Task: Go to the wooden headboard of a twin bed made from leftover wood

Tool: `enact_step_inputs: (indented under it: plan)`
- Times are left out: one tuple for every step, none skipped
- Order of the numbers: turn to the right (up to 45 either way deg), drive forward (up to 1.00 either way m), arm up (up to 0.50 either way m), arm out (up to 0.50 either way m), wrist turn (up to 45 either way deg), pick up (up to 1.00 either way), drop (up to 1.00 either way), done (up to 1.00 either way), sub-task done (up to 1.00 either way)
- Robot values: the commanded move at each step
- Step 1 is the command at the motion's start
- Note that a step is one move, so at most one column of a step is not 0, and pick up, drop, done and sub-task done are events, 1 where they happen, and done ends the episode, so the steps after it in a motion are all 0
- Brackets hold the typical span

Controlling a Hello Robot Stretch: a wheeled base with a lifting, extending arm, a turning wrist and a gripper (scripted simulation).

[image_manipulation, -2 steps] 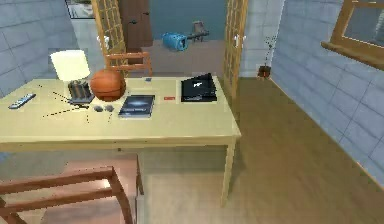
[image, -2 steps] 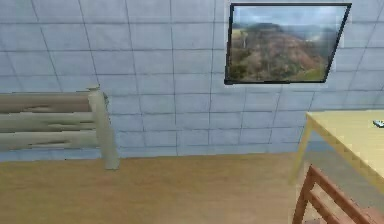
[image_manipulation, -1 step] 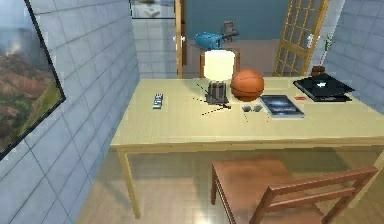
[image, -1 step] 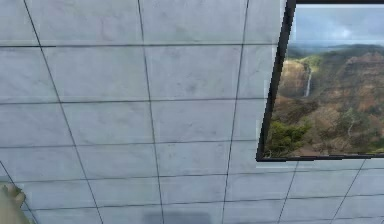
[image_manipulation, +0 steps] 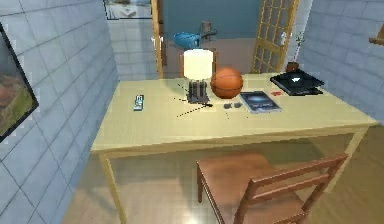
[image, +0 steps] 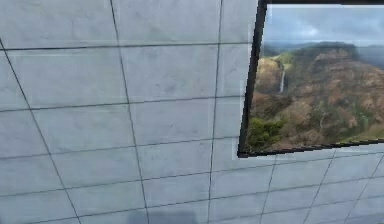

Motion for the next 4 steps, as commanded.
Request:
enact_step_inputs:
  plan:
    - [0.0, 0.15, 0.0, 0.0, 0.0, 0.0, 0.0, 0.0, 0.0]
    - [-45.0, 0.0, 0.0, 0.0, 0.0, 0.0, 0.0, 0.0, 0.0]
    - [-33.0, 0.0, 0.0, 0.0, 0.0, 0.0, 0.0, 0.0, 0.0]
    - [0.0, 0.0, 0.0, 0.0, 0.0, 0.0, 0.0, 1.0, 0.0]
